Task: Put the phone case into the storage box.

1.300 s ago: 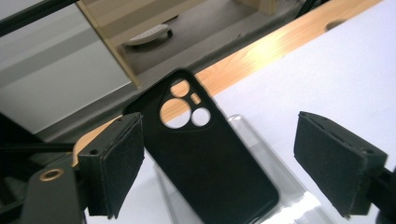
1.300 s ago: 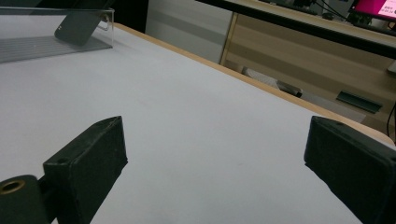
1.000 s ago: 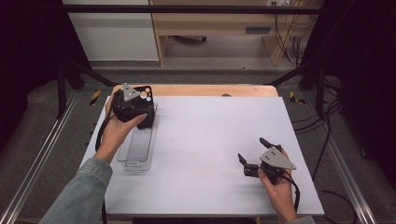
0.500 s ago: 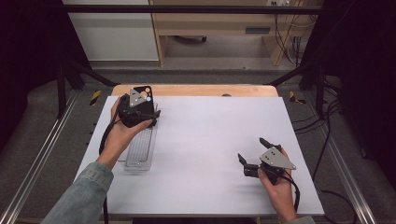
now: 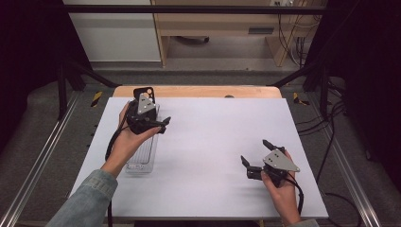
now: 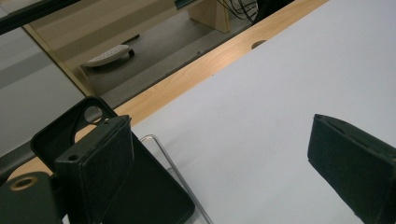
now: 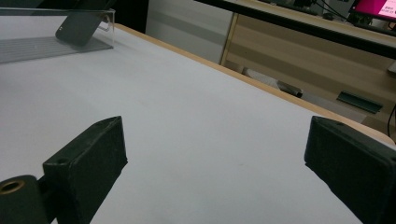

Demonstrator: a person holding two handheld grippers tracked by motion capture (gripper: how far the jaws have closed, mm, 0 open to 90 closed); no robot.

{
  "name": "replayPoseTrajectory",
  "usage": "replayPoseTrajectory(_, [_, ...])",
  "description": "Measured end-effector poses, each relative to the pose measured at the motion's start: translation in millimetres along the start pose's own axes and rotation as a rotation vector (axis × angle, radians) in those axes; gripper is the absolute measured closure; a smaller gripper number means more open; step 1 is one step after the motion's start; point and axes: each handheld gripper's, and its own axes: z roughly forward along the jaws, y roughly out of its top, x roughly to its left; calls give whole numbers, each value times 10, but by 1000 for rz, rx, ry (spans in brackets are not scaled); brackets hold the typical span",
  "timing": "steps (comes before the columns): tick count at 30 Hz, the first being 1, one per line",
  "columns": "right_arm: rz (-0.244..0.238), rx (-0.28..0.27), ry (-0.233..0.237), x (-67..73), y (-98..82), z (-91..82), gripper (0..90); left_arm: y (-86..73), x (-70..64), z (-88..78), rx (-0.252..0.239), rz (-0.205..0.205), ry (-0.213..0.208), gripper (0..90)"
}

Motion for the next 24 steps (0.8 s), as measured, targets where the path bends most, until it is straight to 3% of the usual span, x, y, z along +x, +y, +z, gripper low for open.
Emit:
replayPoseTrajectory(18, [1,0,1,1,0,-1,59,63,-268,-65,-22,31,-58,59])
replayPoseTrajectory(24, [2,0,1,0,0,-1,58,72,-368,-96,-24,59,-74,57])
